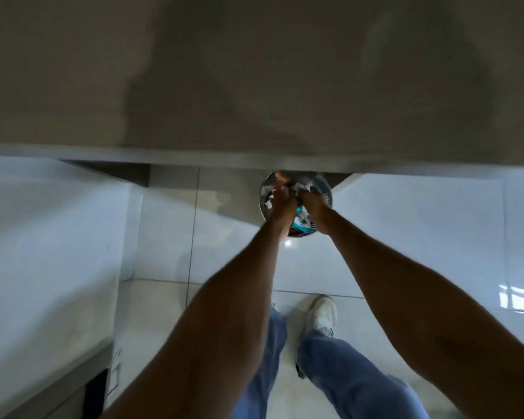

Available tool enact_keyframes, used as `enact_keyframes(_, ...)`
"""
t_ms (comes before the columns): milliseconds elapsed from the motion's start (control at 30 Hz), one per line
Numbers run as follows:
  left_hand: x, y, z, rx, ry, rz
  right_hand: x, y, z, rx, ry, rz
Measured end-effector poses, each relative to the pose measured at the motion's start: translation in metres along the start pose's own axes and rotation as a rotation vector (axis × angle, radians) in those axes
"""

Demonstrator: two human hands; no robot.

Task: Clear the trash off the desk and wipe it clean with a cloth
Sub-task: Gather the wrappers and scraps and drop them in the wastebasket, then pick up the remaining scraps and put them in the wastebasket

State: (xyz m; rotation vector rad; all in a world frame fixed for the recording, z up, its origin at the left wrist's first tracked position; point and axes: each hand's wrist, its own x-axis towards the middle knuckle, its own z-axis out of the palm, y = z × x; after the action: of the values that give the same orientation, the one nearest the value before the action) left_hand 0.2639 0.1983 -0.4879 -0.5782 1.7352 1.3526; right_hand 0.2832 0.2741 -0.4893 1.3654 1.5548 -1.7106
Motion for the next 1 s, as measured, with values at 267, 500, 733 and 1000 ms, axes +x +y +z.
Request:
enact_keyframes(267,-0.262,0.064,-0.061,0.857,0.033,0.449,-0.258,-0.026,-0.039,-0.711,-0.001,-0.396)
enact_keyframes(500,-0.387,0.134,-0.120,0.995,0.576,0.980,-0.408,-0.094,-0.021,-1.205,0.239,-1.128)
enact_keyframes(733,-0.300,0.299,-0.221,0.986,0.848,0.846,-0.347,-0.311,0.059,-1.112,0.338,-1.252)
enact_keyframes(1000,-0.154,0.456,-0.302,1.041,0.634,0.810,-0.231,-0.492,0.162,-1.381,0.288,-1.134)
